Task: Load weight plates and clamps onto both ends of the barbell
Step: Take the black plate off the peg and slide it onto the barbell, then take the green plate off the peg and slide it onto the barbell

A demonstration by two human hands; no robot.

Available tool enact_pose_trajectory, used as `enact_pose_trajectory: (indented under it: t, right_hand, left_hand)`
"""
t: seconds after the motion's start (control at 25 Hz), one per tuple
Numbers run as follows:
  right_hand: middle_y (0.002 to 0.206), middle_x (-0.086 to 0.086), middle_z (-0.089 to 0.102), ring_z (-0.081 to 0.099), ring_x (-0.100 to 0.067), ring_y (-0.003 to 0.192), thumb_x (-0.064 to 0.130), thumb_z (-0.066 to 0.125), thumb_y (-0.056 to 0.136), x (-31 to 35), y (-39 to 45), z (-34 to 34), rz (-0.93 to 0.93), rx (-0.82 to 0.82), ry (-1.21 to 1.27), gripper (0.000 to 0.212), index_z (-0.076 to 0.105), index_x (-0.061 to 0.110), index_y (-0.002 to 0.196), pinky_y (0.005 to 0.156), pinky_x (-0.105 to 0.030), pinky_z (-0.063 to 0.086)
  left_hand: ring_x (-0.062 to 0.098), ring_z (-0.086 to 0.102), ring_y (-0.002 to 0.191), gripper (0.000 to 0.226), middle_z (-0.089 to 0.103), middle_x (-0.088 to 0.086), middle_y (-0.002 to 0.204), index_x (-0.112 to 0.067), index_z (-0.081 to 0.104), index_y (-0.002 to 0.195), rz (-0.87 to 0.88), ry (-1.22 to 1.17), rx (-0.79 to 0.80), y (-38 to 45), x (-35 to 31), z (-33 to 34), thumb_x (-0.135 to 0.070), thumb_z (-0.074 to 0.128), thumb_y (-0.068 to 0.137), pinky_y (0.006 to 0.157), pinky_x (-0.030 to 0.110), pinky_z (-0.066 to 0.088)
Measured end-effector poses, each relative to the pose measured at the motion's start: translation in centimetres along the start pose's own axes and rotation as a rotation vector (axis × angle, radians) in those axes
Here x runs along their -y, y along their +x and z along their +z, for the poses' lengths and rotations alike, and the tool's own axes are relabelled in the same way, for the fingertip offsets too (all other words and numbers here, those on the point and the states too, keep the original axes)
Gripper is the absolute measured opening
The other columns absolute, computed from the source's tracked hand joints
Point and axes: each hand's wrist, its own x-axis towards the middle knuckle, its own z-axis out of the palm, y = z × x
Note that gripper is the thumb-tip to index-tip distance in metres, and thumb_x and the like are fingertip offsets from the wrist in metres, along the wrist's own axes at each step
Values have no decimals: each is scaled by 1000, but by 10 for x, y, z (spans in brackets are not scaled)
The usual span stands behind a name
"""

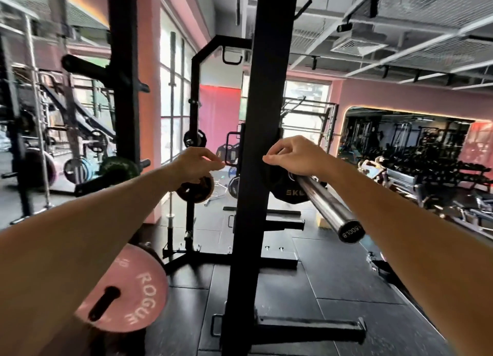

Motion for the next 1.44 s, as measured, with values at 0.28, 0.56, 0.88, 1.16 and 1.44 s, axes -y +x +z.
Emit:
enact_pose_trajectory:
  t: [0.28,0.56,0.88,1.16,1.44]
  right_hand:
    - [102,-2,73,67,-15,95,41,74,85,64,32,101,-68,138,50,27,74,21,104,82,-26,50]
    - [69,10,65,58,-3,60,34,77,85,122,103,242,-86,215,105,16,73,21,92,51,-11,40]
    - [91,-1,70,66,-14,85,38,77,83,159,223,401,26,245,129,18,72,27,96,75,-24,51]
    - [96,0,69,65,-17,90,36,77,82,150,282,459,140,180,116,29,69,27,109,77,-28,50]
    - [152,-5,45,45,-23,138,31,74,86,130,336,488,259,137,143,85,27,26,156,104,-25,37]
  left_hand:
    - [22,62,80,19,66,14,94,-13,71,99,-89,71,-83,-32,52,-106,-27,78,87,58,26,42]
    - [21,67,80,20,67,9,97,-9,72,104,-127,162,-150,-9,141,-214,-23,75,90,46,16,48]
    - [26,70,91,16,73,19,108,-14,71,99,-208,180,-45,97,276,-319,-28,73,90,67,30,48]
    - [22,64,86,31,71,9,102,-16,68,111,-233,164,-67,170,347,-338,-29,79,85,68,28,49]
    - [33,49,134,82,45,14,153,-26,30,155,-243,194,20,247,376,-322,-27,75,87,109,47,45]
